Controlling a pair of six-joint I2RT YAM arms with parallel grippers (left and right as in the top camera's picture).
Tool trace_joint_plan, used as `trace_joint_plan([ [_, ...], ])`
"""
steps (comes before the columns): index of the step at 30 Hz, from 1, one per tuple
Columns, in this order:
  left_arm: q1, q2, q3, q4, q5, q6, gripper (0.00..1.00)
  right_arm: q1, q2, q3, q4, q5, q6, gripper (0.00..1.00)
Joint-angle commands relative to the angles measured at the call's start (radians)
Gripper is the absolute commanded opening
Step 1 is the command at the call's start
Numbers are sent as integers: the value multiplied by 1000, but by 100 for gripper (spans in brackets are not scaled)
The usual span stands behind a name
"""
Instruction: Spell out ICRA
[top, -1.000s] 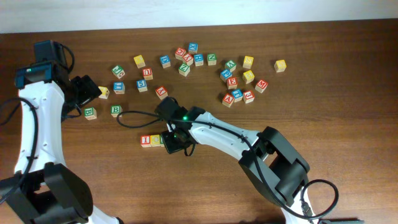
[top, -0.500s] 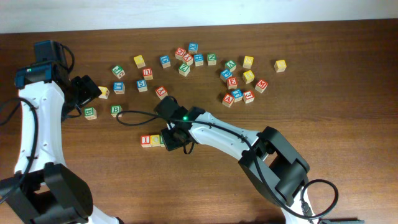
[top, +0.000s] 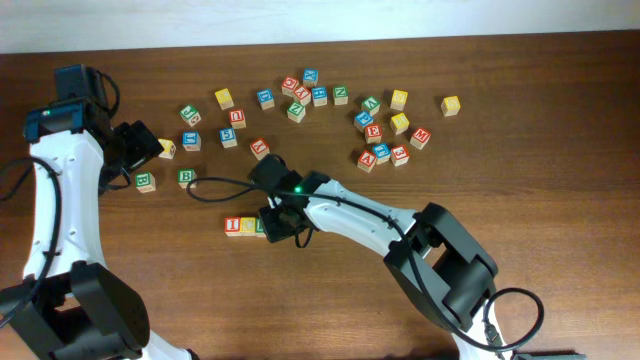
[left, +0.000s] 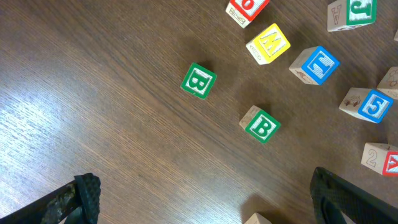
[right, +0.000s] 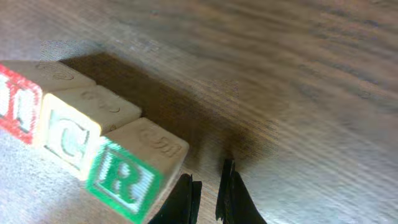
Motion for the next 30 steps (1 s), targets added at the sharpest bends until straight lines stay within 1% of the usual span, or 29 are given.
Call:
trace_joint_plan([
  [1, 3, 0, 14, -1, 3, -13, 99, -56, 13, -6, -16, 24, -6, 7],
  [7, 3, 0, 14, -1, 3, -13, 99, -114, 13, -6, -107, 22, -7, 7],
  [10, 3, 0, 14, -1, 3, -13, 99, -114, 13, -6, -166, -19, -11, 7],
  [16, 3, 0, 14, -1, 3, -13, 99, -115, 13, 4, -185, -19, -13, 5],
  [17, 3, 0, 14, -1, 3, -13, 99, -115, 13, 15, -185, -28, -37, 5],
  [19, 3, 0, 14, -1, 3, -13, 99, -115, 13, 56, -203, -64, -79, 5],
  [24, 3, 0, 14, -1, 3, -13, 99, -108, 13, 174, -310, -132, -90, 4],
  [29, 3, 0, 14, -1, 3, -13, 99, -74, 13, 159, -341, -211, -95, 4],
  [30, 3, 0, 14, -1, 3, -13, 99, -47, 13, 142, -344, -241, -132, 4],
])
